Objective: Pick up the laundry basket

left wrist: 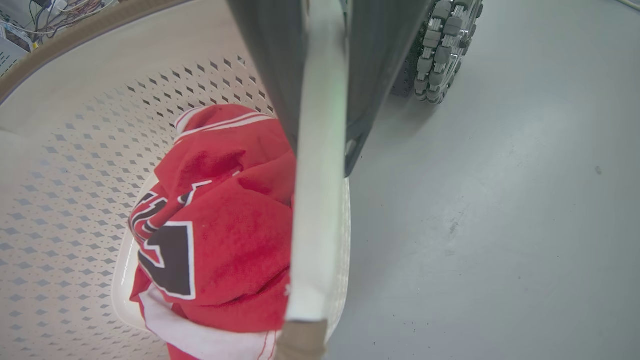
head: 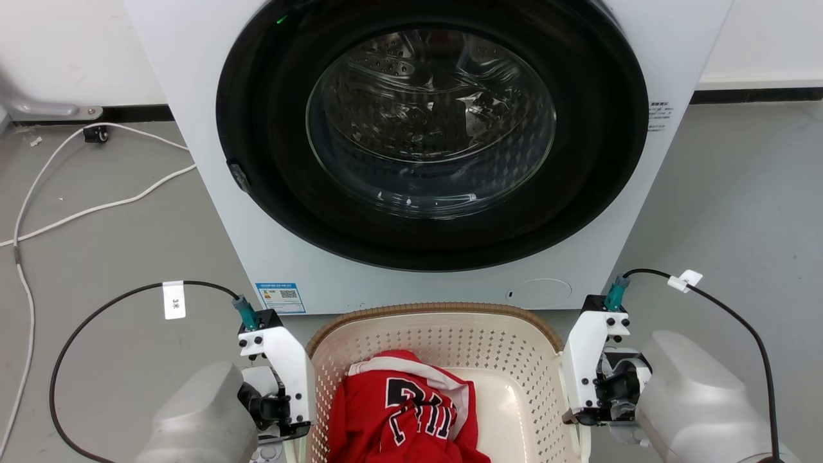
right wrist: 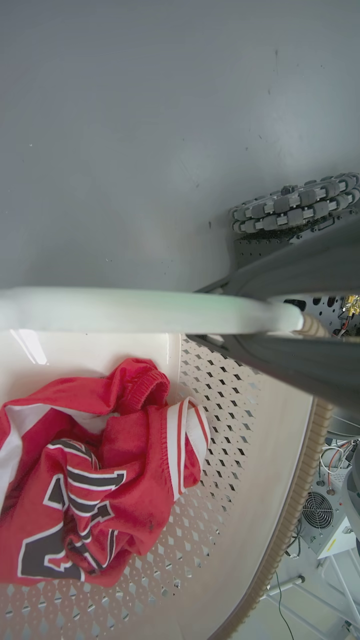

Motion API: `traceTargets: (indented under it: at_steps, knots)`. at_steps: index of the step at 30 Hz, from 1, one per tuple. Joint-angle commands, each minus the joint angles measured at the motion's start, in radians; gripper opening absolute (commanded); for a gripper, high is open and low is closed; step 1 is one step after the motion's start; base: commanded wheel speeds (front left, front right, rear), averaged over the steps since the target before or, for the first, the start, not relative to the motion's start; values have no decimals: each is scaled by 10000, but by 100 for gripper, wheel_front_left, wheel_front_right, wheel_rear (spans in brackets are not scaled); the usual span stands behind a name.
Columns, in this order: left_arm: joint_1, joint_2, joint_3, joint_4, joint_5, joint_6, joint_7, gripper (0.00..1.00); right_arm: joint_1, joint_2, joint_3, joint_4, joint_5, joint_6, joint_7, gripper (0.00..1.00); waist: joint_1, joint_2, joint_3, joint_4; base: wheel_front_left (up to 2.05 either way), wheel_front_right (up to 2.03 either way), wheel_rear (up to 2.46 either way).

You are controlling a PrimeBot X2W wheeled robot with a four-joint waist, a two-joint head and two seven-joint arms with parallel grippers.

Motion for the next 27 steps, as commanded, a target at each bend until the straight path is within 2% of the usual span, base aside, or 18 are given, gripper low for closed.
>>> traceTargets:
  at_steps: [1, 27]
  knots:
    - [-175, -225, 17, -169, -144, -44, -64, 0, 11, 197, -5, -50, 19, 28, -35, 0, 0, -1, 14, -10, 0, 0, 0]
    - [-168, -316, -171, -151, -311, -69, -122, 0, 121, 213, 194, -51, 293, 28, -134, 0, 0, -1, 49, 98, 0, 0, 0]
